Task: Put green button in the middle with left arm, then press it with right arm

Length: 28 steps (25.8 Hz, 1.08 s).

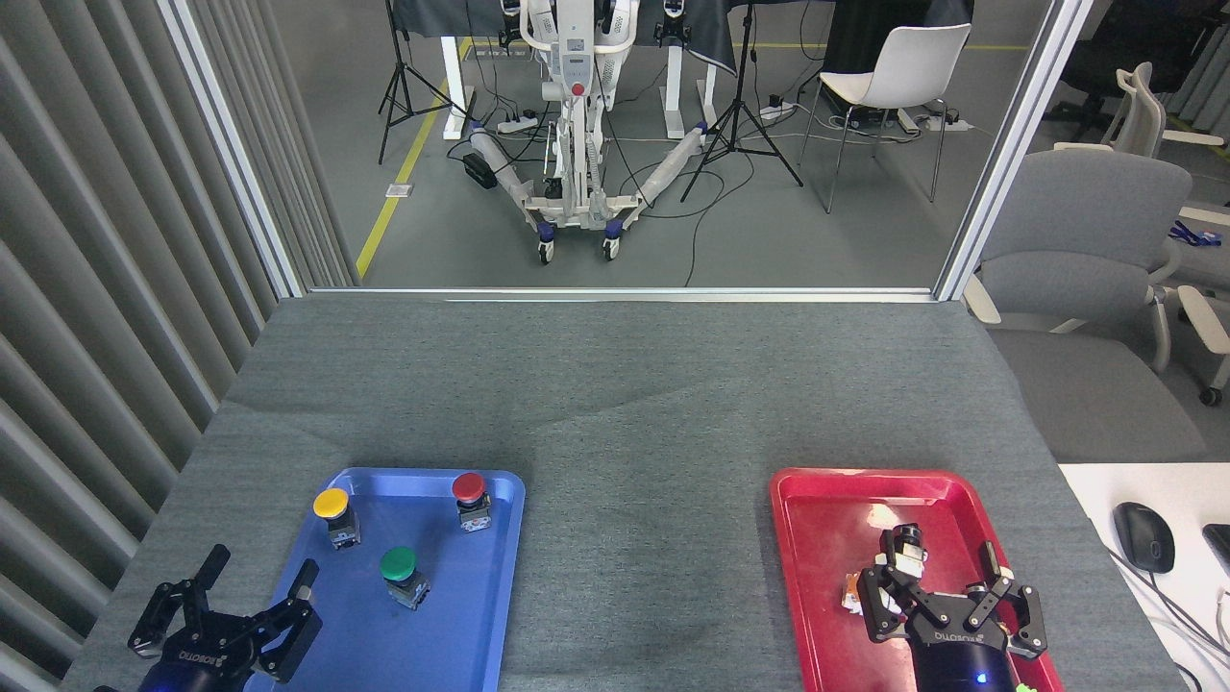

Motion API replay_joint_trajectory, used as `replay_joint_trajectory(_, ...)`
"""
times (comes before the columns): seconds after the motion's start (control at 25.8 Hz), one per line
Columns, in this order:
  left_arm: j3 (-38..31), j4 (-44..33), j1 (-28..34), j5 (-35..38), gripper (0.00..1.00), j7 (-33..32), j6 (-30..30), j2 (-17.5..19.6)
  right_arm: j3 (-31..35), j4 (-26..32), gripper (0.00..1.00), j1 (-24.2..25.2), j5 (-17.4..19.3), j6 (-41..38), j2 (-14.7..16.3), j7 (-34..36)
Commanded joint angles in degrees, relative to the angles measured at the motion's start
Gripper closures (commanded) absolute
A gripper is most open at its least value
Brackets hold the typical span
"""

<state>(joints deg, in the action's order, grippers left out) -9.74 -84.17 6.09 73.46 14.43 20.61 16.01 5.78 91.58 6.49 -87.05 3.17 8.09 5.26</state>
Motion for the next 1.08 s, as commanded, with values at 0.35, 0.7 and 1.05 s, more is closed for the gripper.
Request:
replay_joint_trajectory(0.35, -0.8, 0.67, -0.38, -2.88, 0.01, -2.83, -0.04, 0.78, 0.02, 0.0, 0.01, 0.02, 0.04, -0.01, -0.36, -0.25)
replay_joint_trajectory(0.7, -0.8, 1.29, -0.47, -2.53, 0.01, -2.83, 0.22, 0.87, 0.02, 0.0, 0.01, -0.07, 0.04, -0.01, -0.36, -0.25)
replay_joint_trajectory(1.05, -0.8, 1.29, -1.08, -2.62, 0.01, -3.09, 0.39, 0.87, 0.02, 0.0, 0.01, -0.07, 0.04, -0.01, -0.27, -0.25)
